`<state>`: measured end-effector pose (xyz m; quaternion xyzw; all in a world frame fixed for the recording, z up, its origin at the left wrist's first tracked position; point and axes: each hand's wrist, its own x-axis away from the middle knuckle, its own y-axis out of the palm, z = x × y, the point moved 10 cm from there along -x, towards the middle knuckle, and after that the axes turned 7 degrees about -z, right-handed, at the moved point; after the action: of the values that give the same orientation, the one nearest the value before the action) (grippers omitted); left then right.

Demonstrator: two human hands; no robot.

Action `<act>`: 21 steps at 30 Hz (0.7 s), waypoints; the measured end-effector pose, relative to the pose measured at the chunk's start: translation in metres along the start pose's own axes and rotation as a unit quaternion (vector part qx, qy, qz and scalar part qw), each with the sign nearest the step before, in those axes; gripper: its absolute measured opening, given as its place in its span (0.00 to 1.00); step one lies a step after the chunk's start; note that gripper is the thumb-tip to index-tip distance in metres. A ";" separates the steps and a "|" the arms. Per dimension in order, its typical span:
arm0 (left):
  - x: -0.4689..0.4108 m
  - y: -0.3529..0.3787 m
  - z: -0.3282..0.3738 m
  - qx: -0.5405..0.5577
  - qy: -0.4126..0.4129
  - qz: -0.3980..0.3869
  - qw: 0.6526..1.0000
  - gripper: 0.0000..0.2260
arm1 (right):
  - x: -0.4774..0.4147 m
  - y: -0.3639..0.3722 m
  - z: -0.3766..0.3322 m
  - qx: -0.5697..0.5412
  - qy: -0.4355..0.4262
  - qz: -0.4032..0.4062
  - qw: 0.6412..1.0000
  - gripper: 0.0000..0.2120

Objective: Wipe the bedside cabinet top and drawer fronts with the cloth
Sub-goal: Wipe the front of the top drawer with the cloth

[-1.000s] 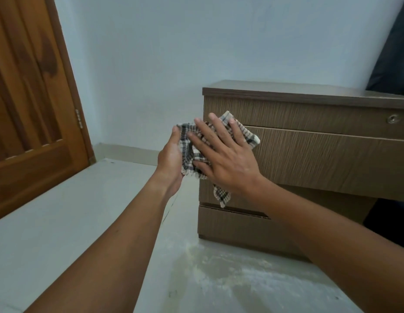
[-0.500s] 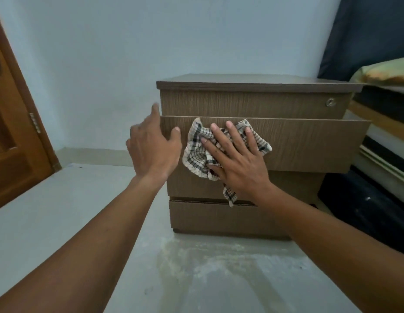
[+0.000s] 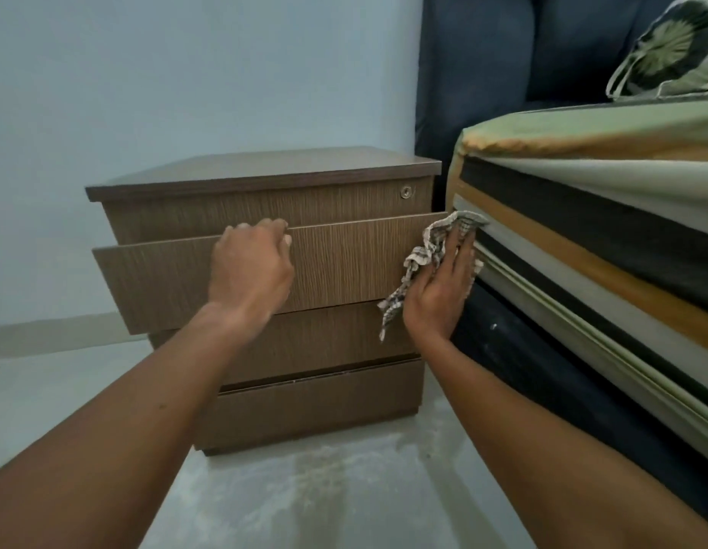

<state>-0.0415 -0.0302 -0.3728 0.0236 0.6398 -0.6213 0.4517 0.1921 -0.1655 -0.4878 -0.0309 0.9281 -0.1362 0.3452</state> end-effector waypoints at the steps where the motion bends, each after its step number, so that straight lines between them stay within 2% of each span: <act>1: 0.000 -0.001 0.003 -0.002 -0.005 0.003 1.000 0.14 | 0.003 -0.003 0.005 -0.068 0.050 0.024 0.996 0.26; 3: 0.001 -0.002 0.002 0.015 -0.017 0.009 1.000 0.14 | 0.021 0.008 0.024 -0.185 0.182 0.054 0.964 0.24; 6: 0.003 0.002 -0.003 0.034 -0.021 0.012 0.999 0.13 | 0.058 0.029 0.037 -0.224 0.298 0.042 0.927 0.20; 10: 0.008 0.010 -0.005 0.050 -0.032 0.002 0.998 0.16 | 0.075 0.046 0.043 -0.259 0.351 0.008 0.900 0.23; 14: 0.011 0.013 -0.006 0.040 -0.037 0.007 0.998 0.17 | 0.058 0.037 0.029 -0.408 0.377 0.043 0.830 0.24; 15: 0.012 0.015 -0.007 0.039 -0.035 0.006 0.999 0.18 | 0.049 0.029 0.023 -0.420 0.362 0.074 0.829 0.24; 17: 0.012 0.017 -0.007 0.042 -0.031 0.008 0.999 0.18 | 0.031 0.008 0.004 -0.331 0.293 0.100 0.892 0.23; 19: 0.011 0.018 -0.008 0.048 -0.032 0.011 0.998 0.19 | 0.018 0.007 -0.015 -0.197 0.218 0.062 0.954 0.24; 21: 0.012 0.017 -0.008 0.056 -0.039 0.018 0.998 0.20 | 0.015 0.018 -0.025 -0.125 0.164 0.014 0.978 0.29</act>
<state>-0.0424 -0.0259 -0.3946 0.0362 0.5857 -0.6482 0.4852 0.1648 -0.1447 -0.4841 -0.0382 0.9821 -0.0174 0.1839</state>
